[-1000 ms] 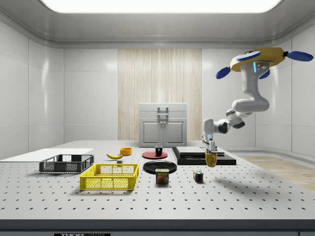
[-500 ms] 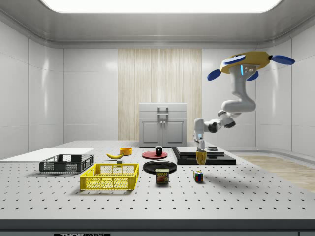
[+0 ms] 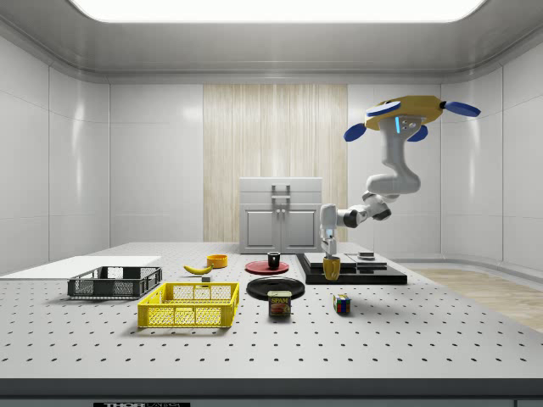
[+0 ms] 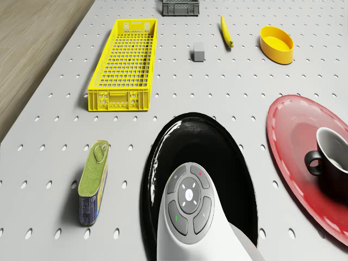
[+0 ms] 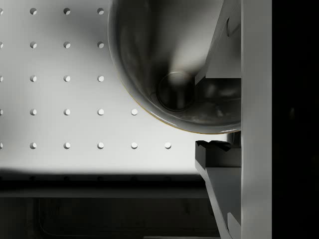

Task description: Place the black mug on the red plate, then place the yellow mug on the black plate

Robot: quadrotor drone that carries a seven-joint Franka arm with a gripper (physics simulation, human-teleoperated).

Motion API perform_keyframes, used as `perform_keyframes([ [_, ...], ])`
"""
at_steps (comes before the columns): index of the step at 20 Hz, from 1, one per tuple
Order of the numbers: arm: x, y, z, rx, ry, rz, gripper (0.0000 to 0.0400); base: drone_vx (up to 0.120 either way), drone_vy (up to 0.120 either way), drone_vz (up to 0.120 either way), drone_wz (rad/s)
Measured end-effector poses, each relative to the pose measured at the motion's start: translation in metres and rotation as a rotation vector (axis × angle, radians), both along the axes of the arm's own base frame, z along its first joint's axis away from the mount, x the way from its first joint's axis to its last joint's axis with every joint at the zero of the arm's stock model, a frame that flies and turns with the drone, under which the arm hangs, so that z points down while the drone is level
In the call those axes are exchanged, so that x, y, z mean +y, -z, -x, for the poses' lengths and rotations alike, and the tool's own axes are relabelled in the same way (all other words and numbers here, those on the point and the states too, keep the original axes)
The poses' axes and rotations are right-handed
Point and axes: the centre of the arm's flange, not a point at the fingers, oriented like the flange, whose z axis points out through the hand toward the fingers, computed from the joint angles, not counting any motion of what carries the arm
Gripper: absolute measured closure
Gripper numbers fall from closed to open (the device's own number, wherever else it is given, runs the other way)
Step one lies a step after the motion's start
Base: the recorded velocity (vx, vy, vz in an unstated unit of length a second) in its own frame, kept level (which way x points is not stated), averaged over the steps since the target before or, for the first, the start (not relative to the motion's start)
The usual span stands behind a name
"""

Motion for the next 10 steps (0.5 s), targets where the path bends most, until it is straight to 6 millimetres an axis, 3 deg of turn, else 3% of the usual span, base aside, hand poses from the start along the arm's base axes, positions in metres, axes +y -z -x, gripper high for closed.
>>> perform_keyframes([
  [9,0.0,0.0,0.0,0.0,0.0,0.0,0.029,0.12,-0.12,0.0,0.0],
  [10,0.0,0.0,0.0,0.0,0.0,0.0,0.029,0.12,0.0,0.0,0.0],
])
